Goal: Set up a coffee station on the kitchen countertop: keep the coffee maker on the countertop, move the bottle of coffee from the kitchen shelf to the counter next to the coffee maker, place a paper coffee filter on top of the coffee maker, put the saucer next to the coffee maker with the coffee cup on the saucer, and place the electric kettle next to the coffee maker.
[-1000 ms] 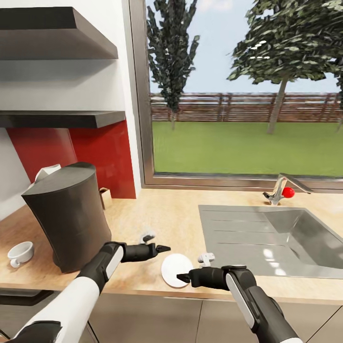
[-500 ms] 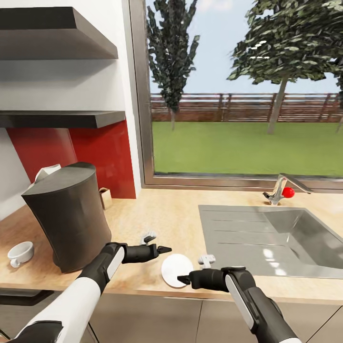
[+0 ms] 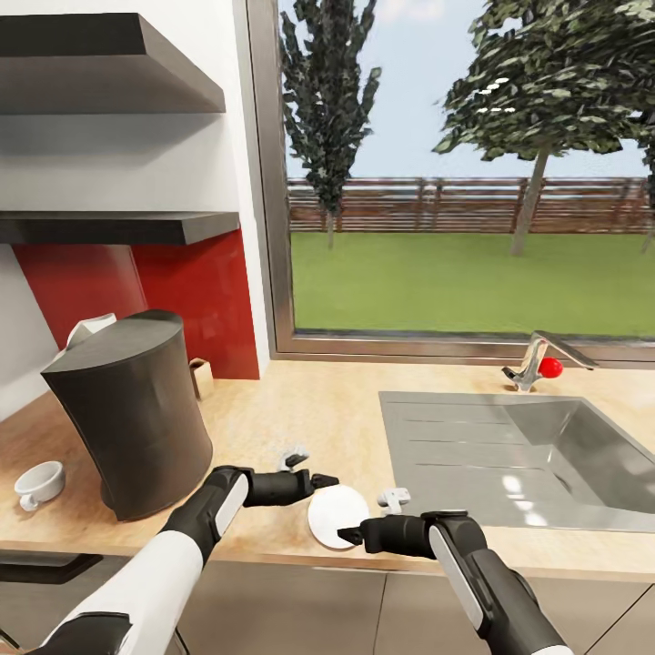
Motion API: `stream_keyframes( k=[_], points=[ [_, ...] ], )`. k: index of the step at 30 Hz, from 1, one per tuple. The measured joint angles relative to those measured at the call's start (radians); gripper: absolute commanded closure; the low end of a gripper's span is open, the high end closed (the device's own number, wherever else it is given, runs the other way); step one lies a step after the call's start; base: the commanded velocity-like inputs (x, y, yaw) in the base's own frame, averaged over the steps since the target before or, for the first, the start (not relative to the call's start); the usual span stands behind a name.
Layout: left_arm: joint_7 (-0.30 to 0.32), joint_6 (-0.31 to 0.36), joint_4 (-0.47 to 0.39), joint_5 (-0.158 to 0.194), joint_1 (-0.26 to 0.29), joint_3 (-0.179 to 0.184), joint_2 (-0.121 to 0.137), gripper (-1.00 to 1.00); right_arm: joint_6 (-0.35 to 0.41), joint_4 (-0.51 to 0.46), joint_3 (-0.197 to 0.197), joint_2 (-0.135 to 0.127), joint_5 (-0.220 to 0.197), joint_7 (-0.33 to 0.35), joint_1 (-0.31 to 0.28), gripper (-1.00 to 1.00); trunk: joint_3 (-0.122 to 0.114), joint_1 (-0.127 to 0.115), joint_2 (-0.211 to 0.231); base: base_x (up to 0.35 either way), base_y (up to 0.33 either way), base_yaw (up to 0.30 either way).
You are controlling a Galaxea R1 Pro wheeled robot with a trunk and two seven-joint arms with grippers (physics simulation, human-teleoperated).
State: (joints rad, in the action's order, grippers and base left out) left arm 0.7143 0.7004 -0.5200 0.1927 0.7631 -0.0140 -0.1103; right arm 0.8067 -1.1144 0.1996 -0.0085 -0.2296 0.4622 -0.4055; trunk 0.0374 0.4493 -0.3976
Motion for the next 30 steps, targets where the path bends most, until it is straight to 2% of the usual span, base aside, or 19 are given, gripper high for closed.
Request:
stream_keyframes(
  k=[18, 30],
  points=[
    [0.000, 0.001, 0.003, 0.004, 0.000, -0.001, -0.015, -1.00, 0.000, 0.000, 0.001, 0.002, -0.001, 0.000, 0.000, -1.00, 0.000, 0.000, 0.000, 0.000, 0.000, 0.000],
    [0.000, 0.004, 0.005, 0.031, 0.000, -0.002, -0.018, -1.00, -0.001, 0.000, 0.001, 0.003, -0.001, 0.000, 0.000, -1.00, 0.000, 0.000, 0.000, 0.000, 0.000, 0.000]
  ],
)
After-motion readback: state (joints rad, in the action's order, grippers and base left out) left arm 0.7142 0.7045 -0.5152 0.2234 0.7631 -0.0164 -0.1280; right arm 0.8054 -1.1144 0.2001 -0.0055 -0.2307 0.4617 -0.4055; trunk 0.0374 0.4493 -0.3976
